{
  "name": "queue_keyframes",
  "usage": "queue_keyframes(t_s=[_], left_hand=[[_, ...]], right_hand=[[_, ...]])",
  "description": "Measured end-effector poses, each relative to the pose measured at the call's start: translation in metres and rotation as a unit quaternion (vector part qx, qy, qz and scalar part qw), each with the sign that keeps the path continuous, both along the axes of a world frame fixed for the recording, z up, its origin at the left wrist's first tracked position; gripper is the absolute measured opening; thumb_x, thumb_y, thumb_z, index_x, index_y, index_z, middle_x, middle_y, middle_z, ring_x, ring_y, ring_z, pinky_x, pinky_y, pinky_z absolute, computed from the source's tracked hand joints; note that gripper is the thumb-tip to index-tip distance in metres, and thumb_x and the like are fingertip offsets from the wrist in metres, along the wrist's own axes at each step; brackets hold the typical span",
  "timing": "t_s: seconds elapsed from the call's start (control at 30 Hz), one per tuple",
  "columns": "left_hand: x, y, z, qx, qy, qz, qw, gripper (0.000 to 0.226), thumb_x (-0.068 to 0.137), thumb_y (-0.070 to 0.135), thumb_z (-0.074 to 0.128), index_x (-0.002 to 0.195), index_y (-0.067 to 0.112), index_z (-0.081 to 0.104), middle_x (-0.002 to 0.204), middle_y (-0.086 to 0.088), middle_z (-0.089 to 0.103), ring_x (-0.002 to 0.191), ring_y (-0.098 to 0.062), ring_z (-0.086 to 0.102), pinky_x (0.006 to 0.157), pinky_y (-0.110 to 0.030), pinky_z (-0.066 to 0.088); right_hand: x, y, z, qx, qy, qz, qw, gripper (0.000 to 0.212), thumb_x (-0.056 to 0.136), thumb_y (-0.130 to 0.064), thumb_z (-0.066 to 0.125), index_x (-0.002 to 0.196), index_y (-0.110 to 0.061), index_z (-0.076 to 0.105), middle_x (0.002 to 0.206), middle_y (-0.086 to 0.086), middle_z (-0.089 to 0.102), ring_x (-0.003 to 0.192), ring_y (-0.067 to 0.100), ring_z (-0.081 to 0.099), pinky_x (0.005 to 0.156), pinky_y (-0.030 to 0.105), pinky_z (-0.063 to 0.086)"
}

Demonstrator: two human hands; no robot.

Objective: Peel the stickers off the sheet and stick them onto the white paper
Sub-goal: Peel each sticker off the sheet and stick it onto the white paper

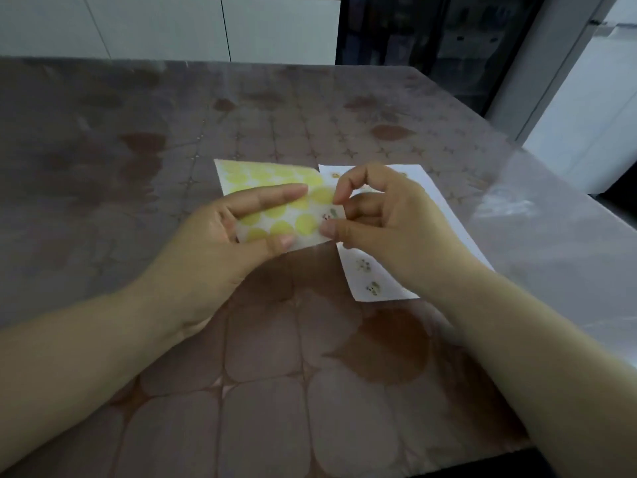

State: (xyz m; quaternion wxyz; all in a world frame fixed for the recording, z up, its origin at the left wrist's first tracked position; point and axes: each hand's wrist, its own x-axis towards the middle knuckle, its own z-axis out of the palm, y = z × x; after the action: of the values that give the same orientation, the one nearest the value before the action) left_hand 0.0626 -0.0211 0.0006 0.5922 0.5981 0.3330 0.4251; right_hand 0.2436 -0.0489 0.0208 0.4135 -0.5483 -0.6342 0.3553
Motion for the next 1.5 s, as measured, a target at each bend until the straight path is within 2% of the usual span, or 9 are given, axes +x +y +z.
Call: queue_keyframes(t_s=[0.17, 0.47, 0.57, 0.7, 0.83, 1.0, 1.3, 1.4, 1.5], left_hand=[[0.001, 0.003, -0.002, -0.006, -0.002, 0.019, 1.000, 0.032, 0.069, 0.014, 0.065, 0.098, 0.025, 0.074, 0.105, 0.000, 0.073, 0.098, -0.015, 0.069, 0.082, -0.019, 0.052], [0.001, -0.004, 0.002, 0.082, 0.077, 0.014, 0.994, 0.029, 0.073, 0.019, 0.066, 0.096, 0.033, 0.073, 0.100, 0.014, 0.073, 0.098, -0.001, 0.066, 0.084, -0.011, 0.047], [0.001, -0.005, 0.003, 0.094, 0.085, 0.010, 0.992, 0.030, 0.073, 0.018, 0.065, 0.097, 0.034, 0.073, 0.103, 0.015, 0.073, 0.101, -0.001, 0.065, 0.086, -0.011, 0.046], [0.001, -0.005, 0.004, 0.094, 0.076, 0.009, 0.993, 0.031, 0.073, 0.017, 0.064, 0.097, 0.036, 0.072, 0.102, 0.016, 0.073, 0.101, -0.001, 0.065, 0.085, -0.011, 0.046], [0.002, -0.006, 0.006, 0.079, 0.063, 0.003, 0.995, 0.032, 0.072, 0.014, 0.064, 0.095, 0.035, 0.073, 0.099, 0.014, 0.074, 0.094, -0.002, 0.068, 0.076, -0.011, 0.050], [0.003, -0.007, 0.008, 0.018, 0.024, 0.000, 1.000, 0.033, 0.068, 0.012, 0.063, 0.092, 0.032, 0.074, 0.094, 0.010, 0.075, 0.069, -0.004, 0.069, 0.063, -0.012, 0.052], [0.002, -0.004, 0.006, -0.064, -0.027, -0.010, 0.998, 0.032, 0.064, 0.008, 0.065, 0.088, 0.024, 0.077, 0.101, 0.007, 0.074, 0.081, -0.008, 0.070, 0.060, -0.015, 0.054], [0.002, -0.002, 0.005, -0.074, -0.028, -0.004, 0.997, 0.032, 0.063, 0.007, 0.065, 0.089, 0.020, 0.076, 0.097, 0.005, 0.075, 0.078, -0.007, 0.070, 0.059, -0.015, 0.054], [0.001, -0.001, 0.003, -0.064, -0.013, -0.006, 0.998, 0.032, 0.063, 0.008, 0.065, 0.090, 0.021, 0.076, 0.097, 0.005, 0.075, 0.080, -0.007, 0.070, 0.060, -0.016, 0.054]], right_hand=[[-0.003, -0.001, -0.008, 0.017, 0.082, -0.025, 0.996, 0.019, 0.075, -0.013, 0.075, 0.090, -0.020, 0.065, 0.070, 0.001, 0.073, 0.055, 0.001, 0.063, 0.060, 0.011, 0.047], [-0.003, -0.003, -0.012, 0.079, 0.087, -0.062, 0.991, 0.018, 0.072, -0.009, 0.077, 0.074, -0.026, 0.071, 0.069, -0.008, 0.072, 0.059, 0.002, 0.065, 0.062, 0.016, 0.052], [-0.003, -0.004, -0.012, 0.084, 0.123, -0.049, 0.988, 0.020, 0.070, -0.005, 0.076, 0.080, -0.021, 0.071, 0.079, -0.002, 0.073, 0.069, 0.010, 0.070, 0.068, 0.020, 0.056], [-0.002, -0.004, -0.010, 0.068, 0.158, -0.044, 0.984, 0.022, 0.062, -0.016, 0.075, 0.082, -0.023, 0.072, 0.079, -0.004, 0.074, 0.073, 0.011, 0.071, 0.067, 0.016, 0.054], [-0.002, -0.002, -0.010, 0.078, 0.156, -0.043, 0.984, 0.017, 0.064, -0.010, 0.075, 0.079, -0.019, 0.072, 0.074, -0.008, 0.074, 0.070, 0.008, 0.070, 0.064, 0.014, 0.053], [-0.004, -0.003, -0.012, 0.126, 0.127, -0.047, 0.983, 0.022, 0.067, -0.003, 0.076, 0.078, -0.021, 0.072, 0.072, -0.013, 0.072, 0.071, 0.005, 0.070, 0.067, 0.013, 0.053], [0.000, -0.001, -0.015, 0.188, 0.044, -0.032, 0.981, 0.016, 0.072, -0.007, 0.075, 0.075, -0.023, 0.075, 0.083, -0.013, 0.063, 0.073, 0.002, 0.059, 0.067, 0.012, 0.046], [0.004, 0.002, -0.016, 0.163, 0.027, -0.042, 0.985, 0.016, 0.069, -0.021, 0.078, 0.070, -0.036, 0.073, 0.085, -0.018, 0.053, 0.074, 0.001, 0.050, 0.067, 0.015, 0.041], [0.004, 0.003, -0.015, 0.119, 0.046, -0.028, 0.991, 0.008, 0.067, -0.031, 0.075, 0.070, -0.038, 0.072, 0.089, -0.019, 0.058, 0.079, 0.006, 0.053, 0.070, 0.024, 0.044]])
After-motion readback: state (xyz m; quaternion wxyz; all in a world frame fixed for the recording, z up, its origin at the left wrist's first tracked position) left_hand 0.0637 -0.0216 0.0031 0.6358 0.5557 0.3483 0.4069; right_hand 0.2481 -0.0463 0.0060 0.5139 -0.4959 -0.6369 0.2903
